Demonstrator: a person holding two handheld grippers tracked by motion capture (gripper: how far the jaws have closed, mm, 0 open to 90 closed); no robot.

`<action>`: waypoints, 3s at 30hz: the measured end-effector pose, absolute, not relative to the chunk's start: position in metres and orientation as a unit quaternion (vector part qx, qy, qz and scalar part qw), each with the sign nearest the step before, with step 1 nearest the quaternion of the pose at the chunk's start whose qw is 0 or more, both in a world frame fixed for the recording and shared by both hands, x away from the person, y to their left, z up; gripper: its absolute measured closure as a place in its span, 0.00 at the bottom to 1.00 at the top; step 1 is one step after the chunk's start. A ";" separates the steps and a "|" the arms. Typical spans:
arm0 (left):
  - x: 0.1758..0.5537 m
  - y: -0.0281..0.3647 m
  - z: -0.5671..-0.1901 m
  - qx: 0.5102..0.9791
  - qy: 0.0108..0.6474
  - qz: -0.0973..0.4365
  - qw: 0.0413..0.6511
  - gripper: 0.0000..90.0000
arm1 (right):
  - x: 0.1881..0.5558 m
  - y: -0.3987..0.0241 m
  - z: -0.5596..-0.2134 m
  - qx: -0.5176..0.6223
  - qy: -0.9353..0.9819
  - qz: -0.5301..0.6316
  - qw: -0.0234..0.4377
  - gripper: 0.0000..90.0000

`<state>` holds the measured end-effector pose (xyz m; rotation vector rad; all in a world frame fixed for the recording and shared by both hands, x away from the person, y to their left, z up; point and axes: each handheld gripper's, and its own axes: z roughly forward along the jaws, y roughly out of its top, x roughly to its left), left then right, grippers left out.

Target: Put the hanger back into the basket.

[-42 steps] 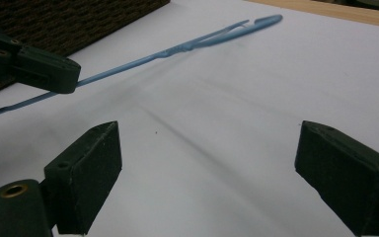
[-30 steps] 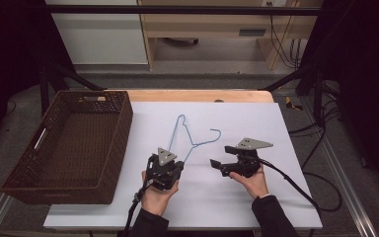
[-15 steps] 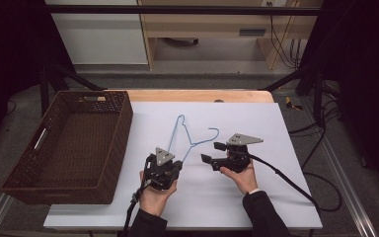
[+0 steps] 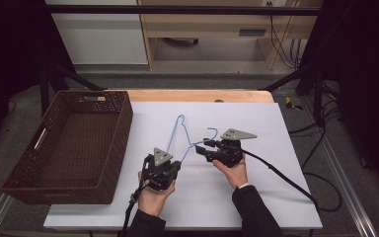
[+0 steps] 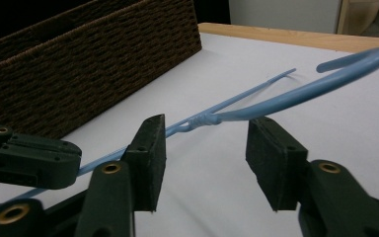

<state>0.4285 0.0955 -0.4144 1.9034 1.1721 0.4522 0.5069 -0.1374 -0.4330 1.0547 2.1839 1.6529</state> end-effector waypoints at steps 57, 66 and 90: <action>0.459 0.068 -0.430 0.824 0.416 0.196 0.332 0.79 | 0.506 -0.138 -0.431 0.340 0.742 0.574 0.074 0.96; 0.457 0.063 -0.430 0.818 0.422 0.209 0.330 0.94 | 0.505 -0.138 -0.430 0.343 0.740 0.573 0.078 0.96; 0.449 0.083 -0.395 0.793 0.426 0.243 0.362 0.97 | 0.476 -0.165 -0.404 0.319 0.745 0.574 0.120 0.70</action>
